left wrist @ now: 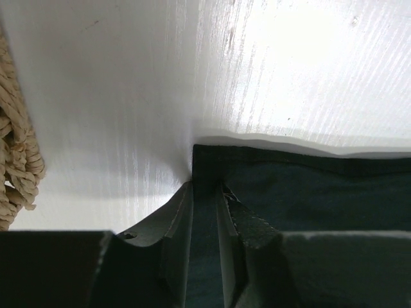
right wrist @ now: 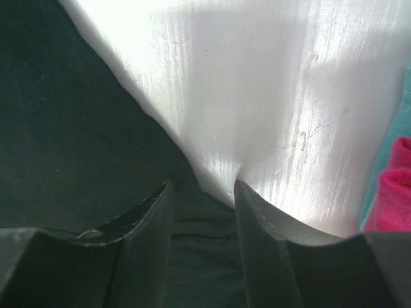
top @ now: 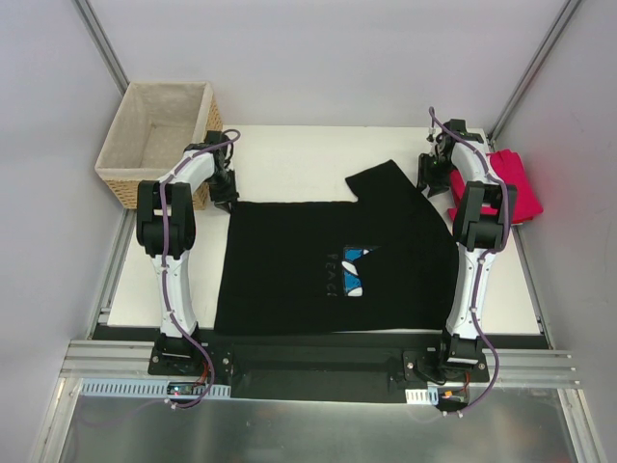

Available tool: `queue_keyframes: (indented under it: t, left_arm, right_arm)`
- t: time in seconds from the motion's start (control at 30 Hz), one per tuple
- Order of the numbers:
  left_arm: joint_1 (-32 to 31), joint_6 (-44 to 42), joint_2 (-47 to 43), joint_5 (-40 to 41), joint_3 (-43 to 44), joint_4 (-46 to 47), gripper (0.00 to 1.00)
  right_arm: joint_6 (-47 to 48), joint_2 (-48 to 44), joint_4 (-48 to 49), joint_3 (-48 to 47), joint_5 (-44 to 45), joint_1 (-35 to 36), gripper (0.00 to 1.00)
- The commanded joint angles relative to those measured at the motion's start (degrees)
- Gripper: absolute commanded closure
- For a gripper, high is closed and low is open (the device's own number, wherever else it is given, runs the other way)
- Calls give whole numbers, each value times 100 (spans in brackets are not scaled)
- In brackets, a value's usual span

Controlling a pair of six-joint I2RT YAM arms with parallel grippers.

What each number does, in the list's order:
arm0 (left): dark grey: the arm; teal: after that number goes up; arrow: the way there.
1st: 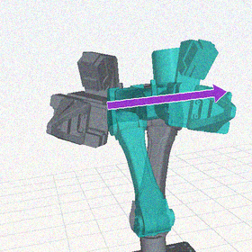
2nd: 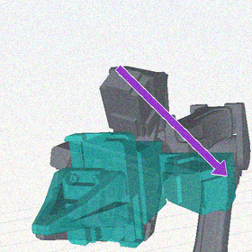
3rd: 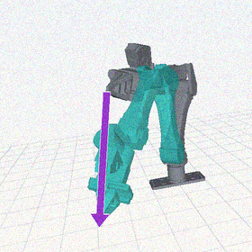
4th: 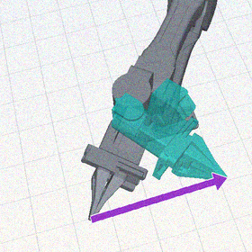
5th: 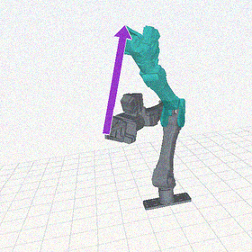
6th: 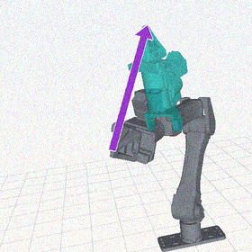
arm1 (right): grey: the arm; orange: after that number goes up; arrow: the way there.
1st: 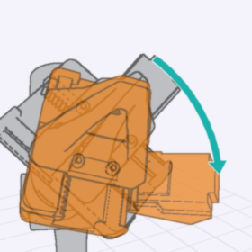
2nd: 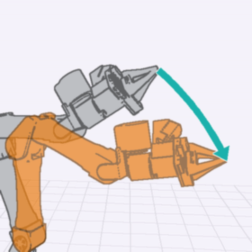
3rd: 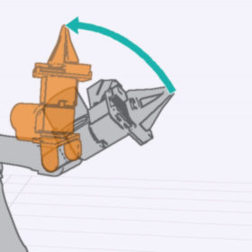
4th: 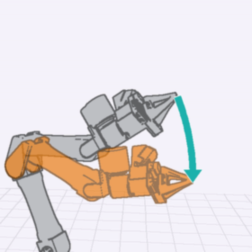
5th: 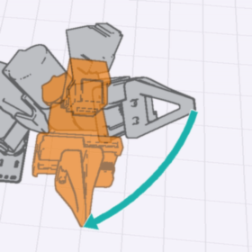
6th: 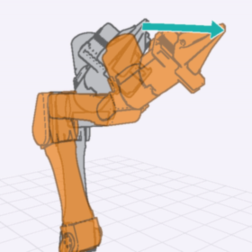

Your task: Fold and stack the t-shirts

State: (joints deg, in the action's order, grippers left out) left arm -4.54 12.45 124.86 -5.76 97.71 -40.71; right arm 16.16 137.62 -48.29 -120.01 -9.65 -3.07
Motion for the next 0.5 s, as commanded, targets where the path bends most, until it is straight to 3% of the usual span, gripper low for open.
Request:
queue_keyframes:
  t: [0.0,0.1,0.27,0.47]
  left_arm:
    - [-47,-67,188,-127,99,-43,87]
    - [-39,-93,179,-136,99,-42,100]
    - [-47,-93,171,-136,90,-43,100]
    - [-47,-23,-31,13,116,-34,100]
  right_arm:
    - [115,160,57,-155,-195,105,56]
    - [133,151,74,-111,-239,114,67]
    - [150,116,83,3,-239,114,99]
    - [168,19,74,21,24,114,99]
